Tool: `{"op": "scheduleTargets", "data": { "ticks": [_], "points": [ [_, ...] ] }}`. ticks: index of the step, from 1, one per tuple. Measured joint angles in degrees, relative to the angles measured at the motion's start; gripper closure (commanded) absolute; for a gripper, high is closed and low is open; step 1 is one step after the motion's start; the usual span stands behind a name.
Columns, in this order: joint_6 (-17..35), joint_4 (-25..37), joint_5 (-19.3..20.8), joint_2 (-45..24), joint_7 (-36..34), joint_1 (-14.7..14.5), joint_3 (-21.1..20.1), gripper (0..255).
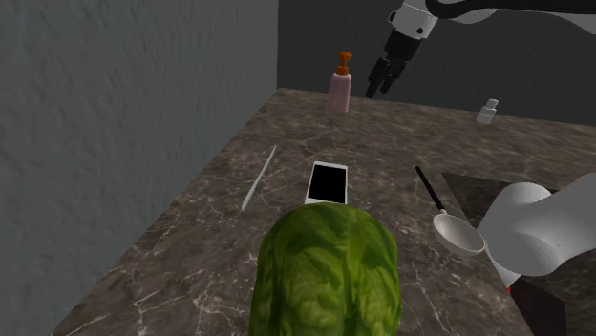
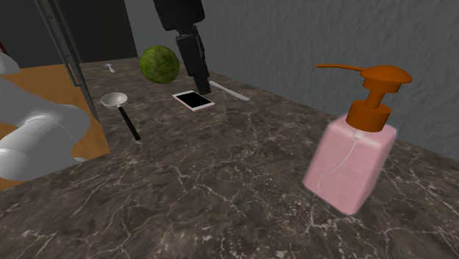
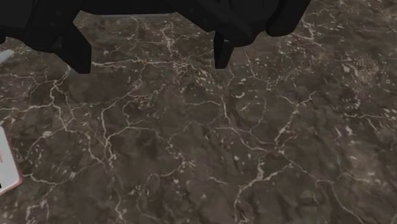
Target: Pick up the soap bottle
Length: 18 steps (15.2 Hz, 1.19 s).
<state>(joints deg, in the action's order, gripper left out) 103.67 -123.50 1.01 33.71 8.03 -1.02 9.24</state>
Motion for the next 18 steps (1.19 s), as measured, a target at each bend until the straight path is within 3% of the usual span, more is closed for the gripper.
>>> {"op": "scheduleTargets", "data": {
  "ticks": [9, 15, 18],
  "points": [
    [2.27, 15.94, -4.96, -15.88, 16.57, -1.95, 10.8, 0],
    [0.19, 30.72, -13.58, -29.42, 28.32, -1.87, 17.31, 0],
    [-3.49, 41.61, -19.97, -38.23, 34.06, 0.27, 19.86, 0]
  ]
}}
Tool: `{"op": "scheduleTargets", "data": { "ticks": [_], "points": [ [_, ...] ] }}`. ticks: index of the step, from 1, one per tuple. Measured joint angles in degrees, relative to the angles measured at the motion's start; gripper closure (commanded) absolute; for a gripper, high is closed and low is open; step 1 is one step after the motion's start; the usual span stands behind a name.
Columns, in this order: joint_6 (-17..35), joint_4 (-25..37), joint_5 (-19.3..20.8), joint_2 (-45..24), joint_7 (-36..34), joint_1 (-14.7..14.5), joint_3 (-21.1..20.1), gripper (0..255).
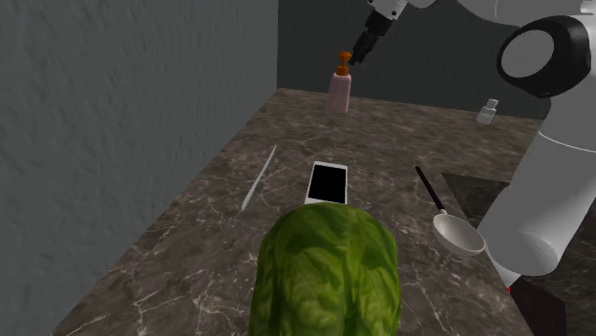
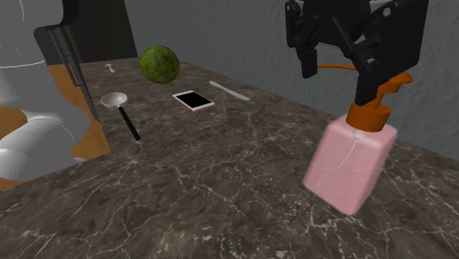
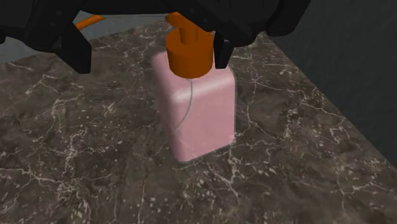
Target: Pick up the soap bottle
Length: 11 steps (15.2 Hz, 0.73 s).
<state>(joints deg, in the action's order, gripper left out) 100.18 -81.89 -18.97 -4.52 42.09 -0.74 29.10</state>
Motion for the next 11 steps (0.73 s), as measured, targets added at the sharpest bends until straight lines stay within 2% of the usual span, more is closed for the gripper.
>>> {"op": "scheduleTargets", "data": {
  "ticks": [2, 4, 11],
  "points": [
    [-3.17, 8.67, -4.89, -6.8, 3.18, 2.69, 0.83, 0],
    [-4.08, 11.36, -6.61, -9.01, 4.4, 3.86, 0.85, 0],
    [1.4, 4.3, -6.05, -7.38, 6.03, 2.7, 0.62, 0]
  ]
}}
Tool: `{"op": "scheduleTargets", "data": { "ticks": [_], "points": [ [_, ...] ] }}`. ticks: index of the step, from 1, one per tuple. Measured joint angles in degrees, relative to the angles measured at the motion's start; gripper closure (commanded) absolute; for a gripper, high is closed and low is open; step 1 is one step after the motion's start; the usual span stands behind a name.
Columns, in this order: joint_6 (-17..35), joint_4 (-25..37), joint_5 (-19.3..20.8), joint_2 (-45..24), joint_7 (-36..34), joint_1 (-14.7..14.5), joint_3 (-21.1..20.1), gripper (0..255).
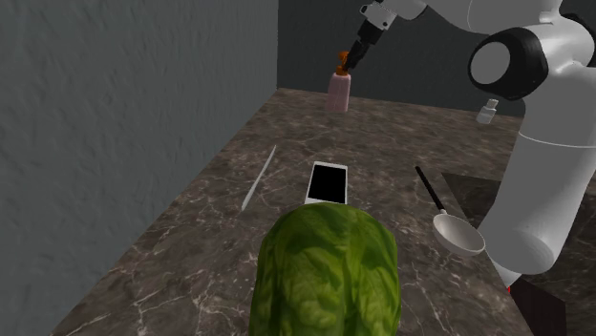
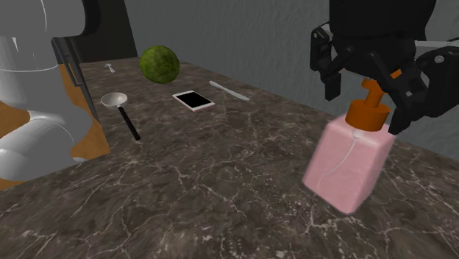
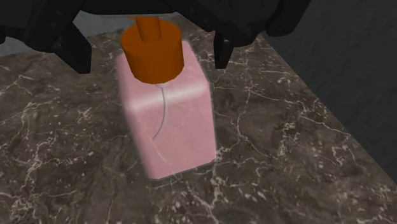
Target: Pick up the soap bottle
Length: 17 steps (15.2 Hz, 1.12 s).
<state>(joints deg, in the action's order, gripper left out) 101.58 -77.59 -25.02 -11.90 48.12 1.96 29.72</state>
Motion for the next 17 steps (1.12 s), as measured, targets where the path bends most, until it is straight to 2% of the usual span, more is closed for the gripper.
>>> {"op": "scheduleTargets", "data": {
  "ticks": [1, 11, 17],
  "points": [
    [0.39, -0.47, 0.04, 0.1, 0.08, -0.08, -0.02, 255],
    [0.7, -0.79, 0.07, 0.21, 0.15, -0.14, -0.02, 255],
    [-3.68, 5.22, -0.77, -1.62, -0.75, 1.0, 0.14, 255]
  ]
}}
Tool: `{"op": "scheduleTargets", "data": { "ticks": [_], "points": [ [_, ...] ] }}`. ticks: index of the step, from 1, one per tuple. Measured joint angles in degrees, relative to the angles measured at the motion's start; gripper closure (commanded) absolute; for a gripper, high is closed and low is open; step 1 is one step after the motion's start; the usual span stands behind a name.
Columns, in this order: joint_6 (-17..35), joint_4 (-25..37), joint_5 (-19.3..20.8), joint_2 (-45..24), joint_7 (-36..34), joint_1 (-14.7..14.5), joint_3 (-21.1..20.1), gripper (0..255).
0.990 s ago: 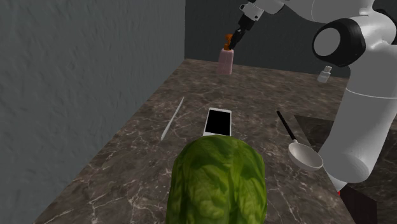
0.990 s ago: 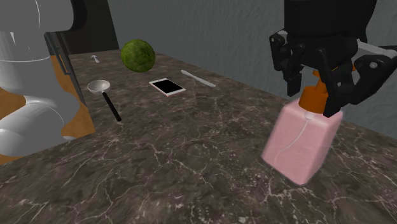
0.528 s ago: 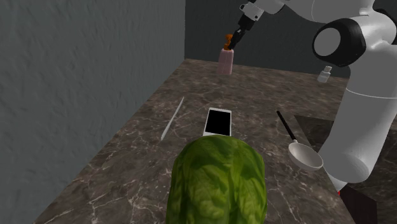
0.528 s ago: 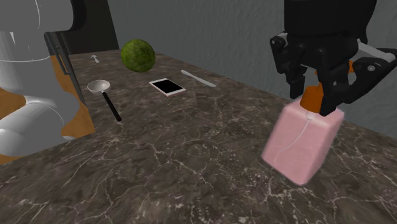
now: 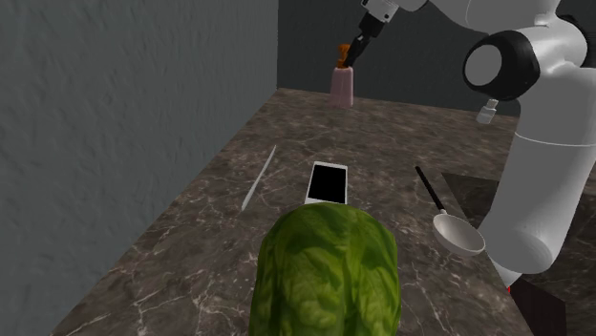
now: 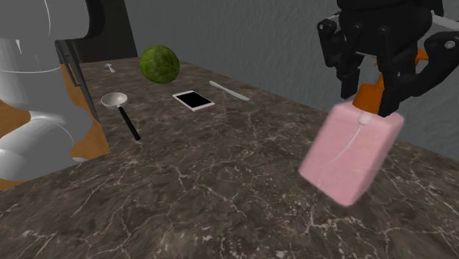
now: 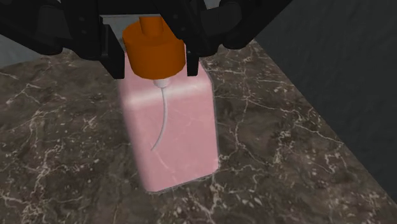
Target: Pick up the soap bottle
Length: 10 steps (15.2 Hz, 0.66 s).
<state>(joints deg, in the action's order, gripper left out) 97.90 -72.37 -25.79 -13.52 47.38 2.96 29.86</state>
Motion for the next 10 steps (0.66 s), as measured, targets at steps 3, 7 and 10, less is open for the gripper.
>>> {"op": "scheduleTargets", "data": {
  "ticks": [3, 7, 10],
  "points": [
    [-2.92, 4.24, -0.69, -1.38, -0.71, 0.86, 0.06, 255],
    [-7.16, 10.43, -1.94, -3.47, -1.56, 2.47, 0.12, 255],
    [-10.47, 15.92, -3.34, -5.79, -2.2, 4.21, 0.06, 255]
  ]
}}
